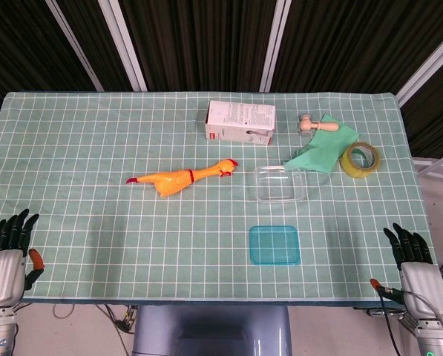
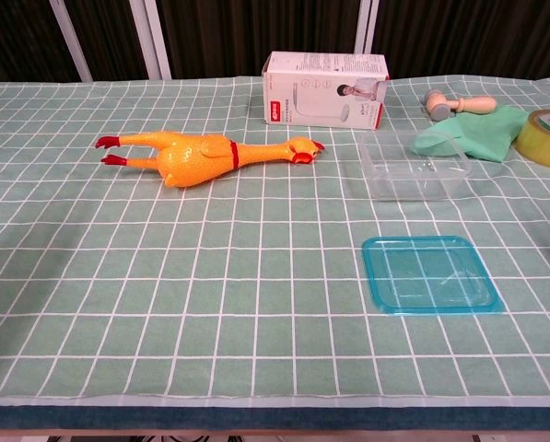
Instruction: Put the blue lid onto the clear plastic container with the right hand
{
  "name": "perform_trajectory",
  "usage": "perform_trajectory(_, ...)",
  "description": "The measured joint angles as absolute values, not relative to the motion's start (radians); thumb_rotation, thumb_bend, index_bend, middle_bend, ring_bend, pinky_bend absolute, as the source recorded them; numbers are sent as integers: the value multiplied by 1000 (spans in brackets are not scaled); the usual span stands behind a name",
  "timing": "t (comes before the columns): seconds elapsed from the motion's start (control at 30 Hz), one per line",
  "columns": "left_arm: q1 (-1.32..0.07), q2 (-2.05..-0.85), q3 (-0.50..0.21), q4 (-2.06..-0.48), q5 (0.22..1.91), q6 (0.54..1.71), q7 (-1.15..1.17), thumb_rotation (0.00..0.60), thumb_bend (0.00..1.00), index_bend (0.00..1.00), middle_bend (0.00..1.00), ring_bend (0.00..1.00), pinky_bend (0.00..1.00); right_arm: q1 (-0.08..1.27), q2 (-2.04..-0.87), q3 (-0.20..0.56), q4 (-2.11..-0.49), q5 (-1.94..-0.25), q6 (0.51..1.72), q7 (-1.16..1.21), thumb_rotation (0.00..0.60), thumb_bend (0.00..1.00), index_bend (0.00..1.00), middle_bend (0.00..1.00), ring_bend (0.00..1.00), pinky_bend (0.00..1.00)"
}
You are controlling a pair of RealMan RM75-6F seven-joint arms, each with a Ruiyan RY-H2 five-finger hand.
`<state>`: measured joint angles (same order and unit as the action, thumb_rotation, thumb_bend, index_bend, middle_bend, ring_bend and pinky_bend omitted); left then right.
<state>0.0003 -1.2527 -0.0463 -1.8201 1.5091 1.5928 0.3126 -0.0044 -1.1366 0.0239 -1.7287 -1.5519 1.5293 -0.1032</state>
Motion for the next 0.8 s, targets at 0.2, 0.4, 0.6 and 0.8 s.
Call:
perform_trajectory(0.2,-4,-1251,-48,-1821,1499,1582,312,600,792,93,0,0,0,35,-1077,24,-1837,-1510,1433,-255,600,183,0,0,0,0)
perform_trajectory(0.4,-6,-1251,-54,-1823,1479,1575,310,600,792,93,0,0,0,161,-993,61,-2021,-1302,1196,-394,600,183,0,0,0,0)
perform_trajectory(0.6,-9,-1248,-56,-1825,1464,1567,307,600,792,93,0,0,0,308,-1000,99,-2126,-1039,1129,-639,600,183,0,0,0,0)
perform_trajectory(0.8,-11,-1245,-58,-1828,1453,1563,303,600,792,93,0,0,0,442,-1126,117,-2153,-864,1136,-810,600,182,0,0,0,0)
